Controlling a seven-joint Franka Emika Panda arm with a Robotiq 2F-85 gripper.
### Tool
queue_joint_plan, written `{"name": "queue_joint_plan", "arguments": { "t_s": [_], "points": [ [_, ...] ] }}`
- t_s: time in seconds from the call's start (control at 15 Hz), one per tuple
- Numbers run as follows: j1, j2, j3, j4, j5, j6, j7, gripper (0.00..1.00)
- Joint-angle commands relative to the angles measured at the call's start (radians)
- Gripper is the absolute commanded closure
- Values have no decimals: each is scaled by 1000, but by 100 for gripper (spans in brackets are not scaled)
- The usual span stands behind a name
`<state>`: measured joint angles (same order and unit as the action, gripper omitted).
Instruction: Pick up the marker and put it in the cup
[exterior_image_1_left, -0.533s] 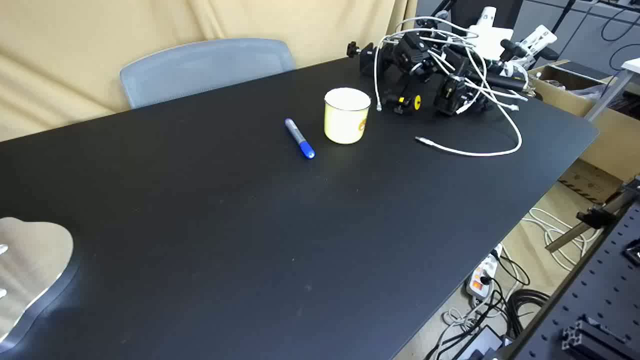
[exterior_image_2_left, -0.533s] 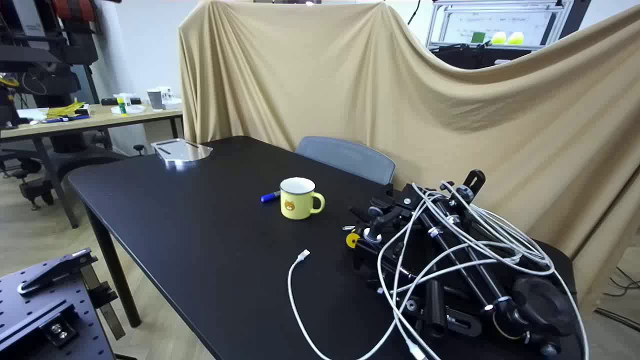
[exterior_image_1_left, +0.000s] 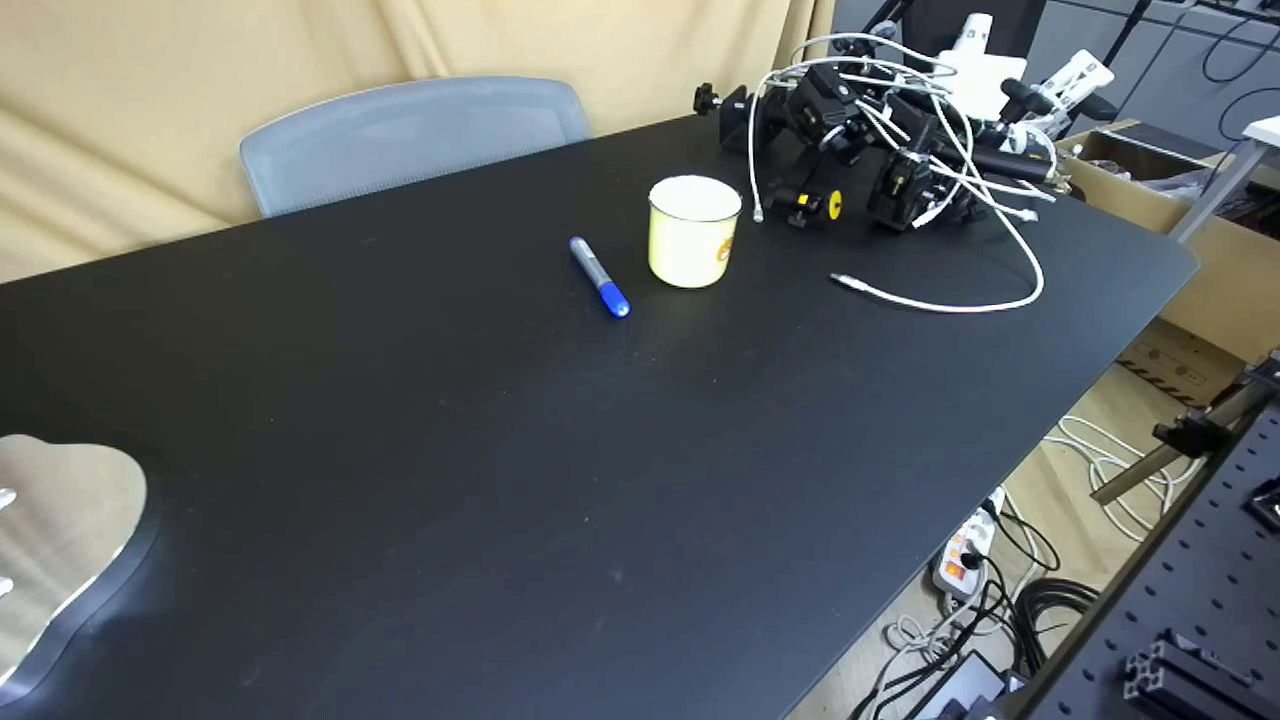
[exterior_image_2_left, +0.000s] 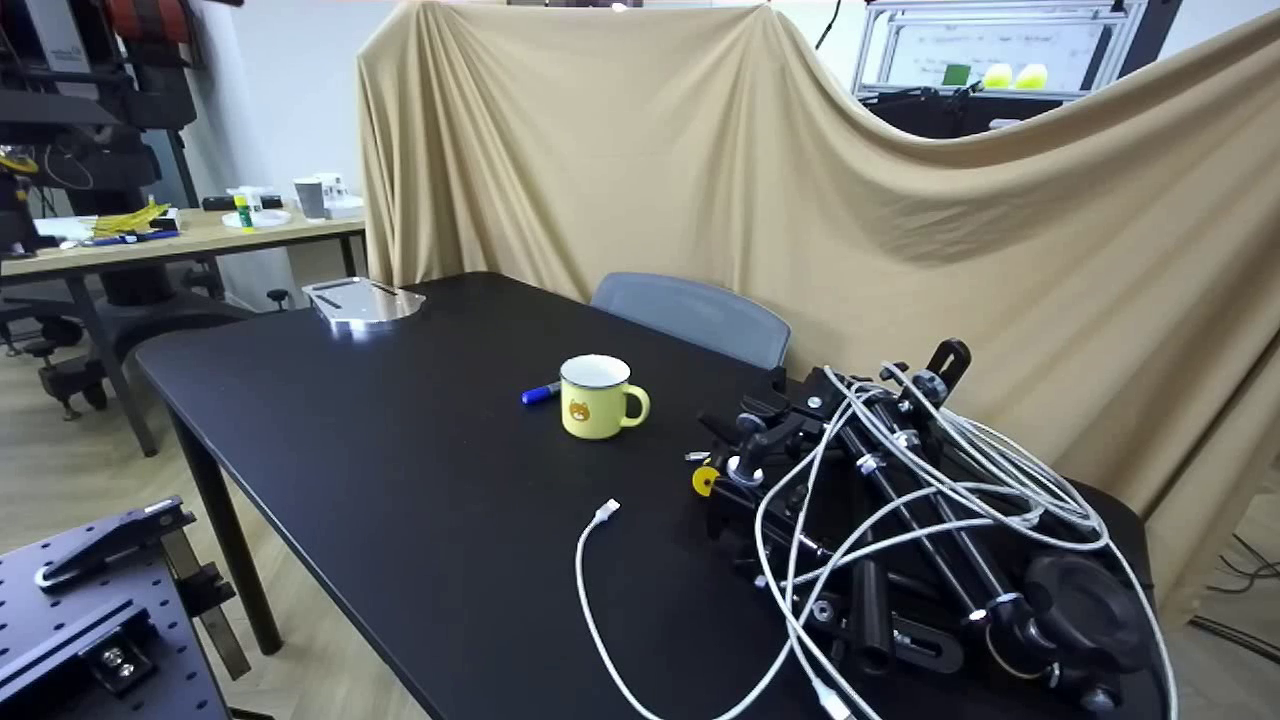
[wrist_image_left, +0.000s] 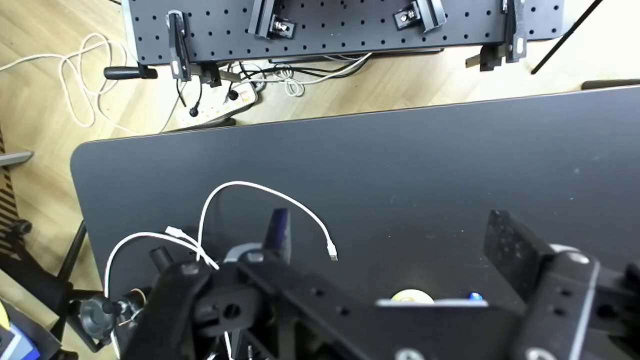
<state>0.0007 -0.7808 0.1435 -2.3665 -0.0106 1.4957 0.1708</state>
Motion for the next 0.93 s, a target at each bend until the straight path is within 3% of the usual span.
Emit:
{"name": "queue_joint_plan", "arguments": {
  "t_s": [0.0, 0.27, 0.47, 0.87],
  "points": [
    [11, 2, -7, 3, -4, -2, 6, 0],
    [11, 2, -7, 3, -4, -2, 6, 0],
    [-5, 62, -10, 17, -16, 89, 16, 0],
    [-18, 333, 22, 97, -30, 578, 77, 0]
  ]
}}
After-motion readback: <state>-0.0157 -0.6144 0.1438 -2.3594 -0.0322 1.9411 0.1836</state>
